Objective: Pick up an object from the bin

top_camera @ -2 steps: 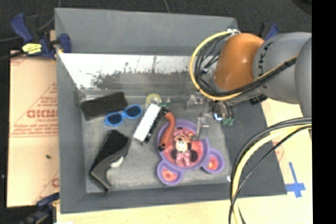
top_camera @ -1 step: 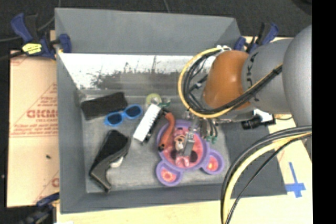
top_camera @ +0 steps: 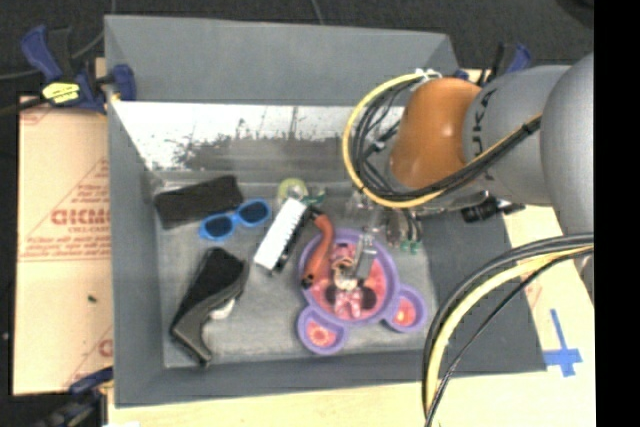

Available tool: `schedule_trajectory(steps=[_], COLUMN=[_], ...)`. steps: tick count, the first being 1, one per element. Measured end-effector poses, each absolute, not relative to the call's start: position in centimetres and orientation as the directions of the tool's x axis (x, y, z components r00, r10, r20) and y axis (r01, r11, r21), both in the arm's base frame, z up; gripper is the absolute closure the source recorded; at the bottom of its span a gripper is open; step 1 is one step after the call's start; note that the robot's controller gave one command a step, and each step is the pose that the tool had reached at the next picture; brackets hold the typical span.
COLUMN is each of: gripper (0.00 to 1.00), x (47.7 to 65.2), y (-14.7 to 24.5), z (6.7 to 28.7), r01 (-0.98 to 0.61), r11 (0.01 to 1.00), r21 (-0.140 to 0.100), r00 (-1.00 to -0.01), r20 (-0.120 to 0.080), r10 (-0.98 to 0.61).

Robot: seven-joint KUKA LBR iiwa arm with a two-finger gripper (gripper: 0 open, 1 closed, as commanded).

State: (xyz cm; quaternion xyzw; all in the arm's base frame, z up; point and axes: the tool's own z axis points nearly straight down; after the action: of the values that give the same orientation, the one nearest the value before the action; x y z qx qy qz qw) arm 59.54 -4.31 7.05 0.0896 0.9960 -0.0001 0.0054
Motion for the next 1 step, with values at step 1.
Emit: schedule_trajectory(steps=[1], gripper=[1.00], x=[57.01], y=[-3.35], z=[7.24], r01=[0.260], r11=[0.966], r21=[0.003], r00=[-0.965], r20=[-0.010], r10=[0.260])
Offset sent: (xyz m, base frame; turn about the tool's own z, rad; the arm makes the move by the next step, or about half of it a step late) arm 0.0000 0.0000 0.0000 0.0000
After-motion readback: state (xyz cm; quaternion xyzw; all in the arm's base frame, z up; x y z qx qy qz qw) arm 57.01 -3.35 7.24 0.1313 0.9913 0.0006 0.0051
